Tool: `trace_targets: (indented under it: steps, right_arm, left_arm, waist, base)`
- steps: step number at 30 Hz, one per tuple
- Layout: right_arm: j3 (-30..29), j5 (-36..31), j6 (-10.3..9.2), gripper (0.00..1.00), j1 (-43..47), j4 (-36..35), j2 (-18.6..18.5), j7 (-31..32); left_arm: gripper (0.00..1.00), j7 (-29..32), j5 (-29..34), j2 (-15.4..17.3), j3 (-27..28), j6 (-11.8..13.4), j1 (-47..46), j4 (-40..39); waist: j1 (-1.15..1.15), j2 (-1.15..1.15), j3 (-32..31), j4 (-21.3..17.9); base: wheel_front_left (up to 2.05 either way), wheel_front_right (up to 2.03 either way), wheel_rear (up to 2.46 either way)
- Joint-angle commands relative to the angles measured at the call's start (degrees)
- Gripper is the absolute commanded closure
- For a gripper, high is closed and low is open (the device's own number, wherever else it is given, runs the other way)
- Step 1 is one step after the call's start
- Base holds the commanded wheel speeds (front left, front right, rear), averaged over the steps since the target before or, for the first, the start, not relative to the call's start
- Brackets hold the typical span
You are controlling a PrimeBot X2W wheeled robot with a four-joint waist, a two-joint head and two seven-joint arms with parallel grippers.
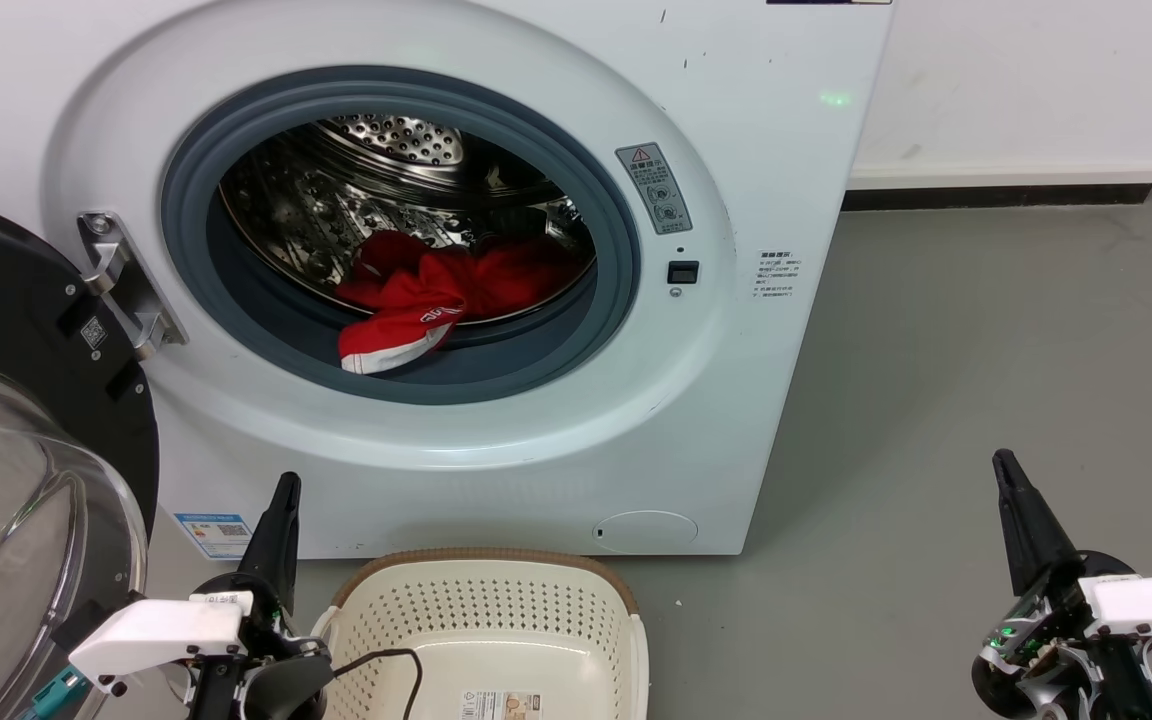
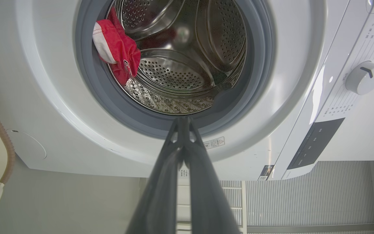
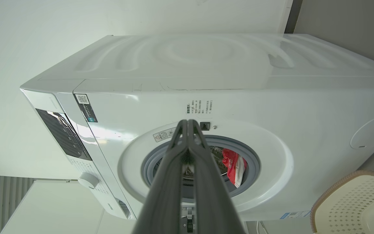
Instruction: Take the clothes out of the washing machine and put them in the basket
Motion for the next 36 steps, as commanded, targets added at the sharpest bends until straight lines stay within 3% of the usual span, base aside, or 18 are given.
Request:
trace_targets:
  steps: [1,25,26,36]
  right_arm:
    - [0.04,-0.27,0.0,1.0,-0.74,0.08,0.16,-0.03]
    - [0.04,-0.28,0.0,1.0,-0.74,0.08,0.16,-0.03]
    - [0.0,0.0,0.0,0.0,0.0,0.0,0.0,0.0]
    - [1.26,-1.0,0.0,0.0,0.99,-1.33,-0.08,-2.25]
  left_arm:
    - [1.0,0.08,0.03,-0.06,0.18,-0.11,-0.34,-0.06]
    - [1.0,0.08,0.03,-0.06,0.18,-0.11,-0.34,-0.06]
    - [0.0,0.0,0.0,0.0,0.0,0.0,0.0,0.0]
    - [0.0,-2.37,0.78,0.0,-2.11,0.01,-0.25,-0.63]
  waist:
    - [0.0,0.0,0.0,0.0]
    - [0.0,0.0,0.0,0.0]
    - [0.0,0.0,0.0,0.0]
    - [0.0,0.0,0.08,-0.02]
  base:
    - [0.0,0.0,0.0]
    - [0.0,0.0,0.0]
    - [0.0,0.0,0.0]
    - [0.0,0.0,0.0]
